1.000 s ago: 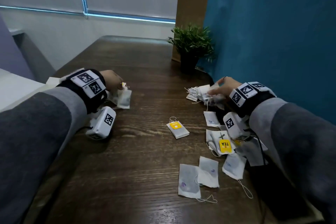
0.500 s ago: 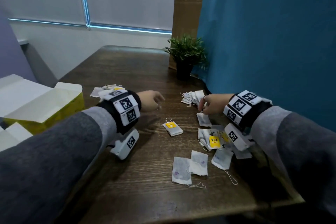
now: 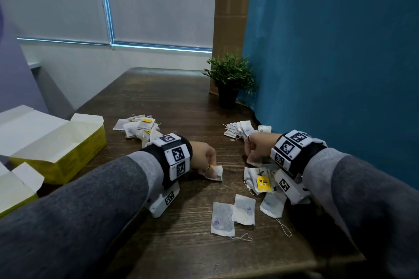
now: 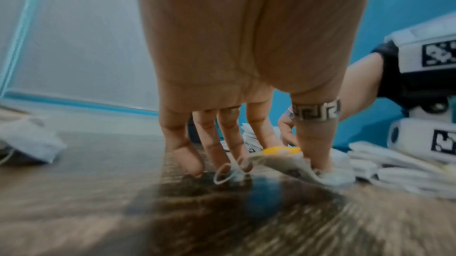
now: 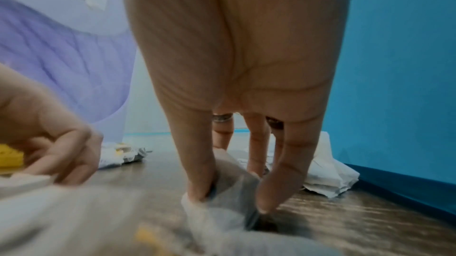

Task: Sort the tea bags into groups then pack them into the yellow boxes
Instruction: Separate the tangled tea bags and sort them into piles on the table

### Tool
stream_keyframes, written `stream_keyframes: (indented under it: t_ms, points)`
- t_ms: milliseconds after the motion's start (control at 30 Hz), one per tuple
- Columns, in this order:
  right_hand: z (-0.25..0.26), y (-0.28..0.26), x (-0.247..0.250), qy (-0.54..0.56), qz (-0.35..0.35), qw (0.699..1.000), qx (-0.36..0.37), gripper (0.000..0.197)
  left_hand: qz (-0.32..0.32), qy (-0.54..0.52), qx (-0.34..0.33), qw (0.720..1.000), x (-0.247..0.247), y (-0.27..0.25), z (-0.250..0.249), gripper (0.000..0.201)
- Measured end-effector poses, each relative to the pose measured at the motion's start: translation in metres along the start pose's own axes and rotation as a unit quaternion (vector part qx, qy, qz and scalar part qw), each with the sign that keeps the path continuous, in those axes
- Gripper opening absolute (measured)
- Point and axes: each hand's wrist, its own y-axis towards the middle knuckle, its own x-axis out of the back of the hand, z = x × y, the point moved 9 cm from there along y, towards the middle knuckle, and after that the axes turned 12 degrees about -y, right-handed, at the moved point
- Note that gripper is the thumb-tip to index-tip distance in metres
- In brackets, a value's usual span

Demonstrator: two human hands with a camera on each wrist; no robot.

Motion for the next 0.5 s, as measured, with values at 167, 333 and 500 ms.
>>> stream_keyframes:
  t_ms: [167, 333, 500]
  points:
    - [-0.013, 0.0, 0.013, 0.065, -0.046, 0.997, -0.013, 0.02, -0.034, -0.437, -0.044, 0.898, 0.017, -0.011, 0.001, 0.017]
    - [-0.025, -0.001, 0.027, 0.15, -0.08, 0.985, -0.027, 0.018, 0.06, -0.688, -0.04, 0.722, 0.022, -0.029, -0.002, 0.045]
    - [-0.029, -0.005, 0.044, 0.25, -0.136, 0.958, -0.038, 0.022, 0.098, -0.68, -0.063, 0.724, 0.023, -0.041, -0.008, 0.031]
